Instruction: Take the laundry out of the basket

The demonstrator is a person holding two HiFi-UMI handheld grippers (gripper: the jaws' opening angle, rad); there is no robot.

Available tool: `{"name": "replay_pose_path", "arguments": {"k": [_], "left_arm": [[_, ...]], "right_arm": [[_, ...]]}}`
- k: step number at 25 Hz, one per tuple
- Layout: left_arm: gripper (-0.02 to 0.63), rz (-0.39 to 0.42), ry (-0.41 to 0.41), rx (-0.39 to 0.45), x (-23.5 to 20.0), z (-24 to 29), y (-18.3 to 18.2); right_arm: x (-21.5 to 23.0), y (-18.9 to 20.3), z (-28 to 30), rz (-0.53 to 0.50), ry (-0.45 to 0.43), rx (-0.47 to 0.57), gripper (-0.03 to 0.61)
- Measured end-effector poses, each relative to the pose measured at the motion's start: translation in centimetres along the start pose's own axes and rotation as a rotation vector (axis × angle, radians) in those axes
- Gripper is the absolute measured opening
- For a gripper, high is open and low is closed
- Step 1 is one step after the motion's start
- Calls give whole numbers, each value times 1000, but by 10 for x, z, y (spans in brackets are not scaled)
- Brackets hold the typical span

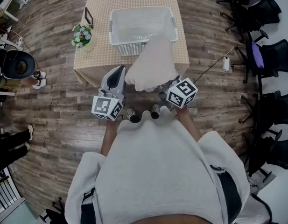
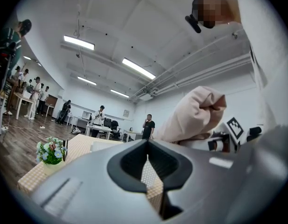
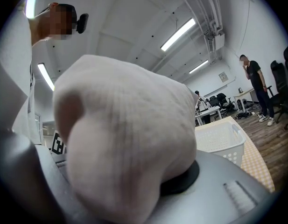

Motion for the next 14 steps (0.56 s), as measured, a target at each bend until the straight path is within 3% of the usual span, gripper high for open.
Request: {"name": "replay_pose_path", "arguments": {"k": [14], "left_arm": [[9,21,-4,-5,7,-3,1]], "right_arm": [[2,1,-9,-19,18,1,178]]}}
Point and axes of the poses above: the fingertips, and each gripper's own axes: z forward along the fingers, x to its right, y out of its underside, the point moved 9 cm from there along -z, backward along the fingers, and after that the axes turned 11 degrees about x, right-handed, at the moved point
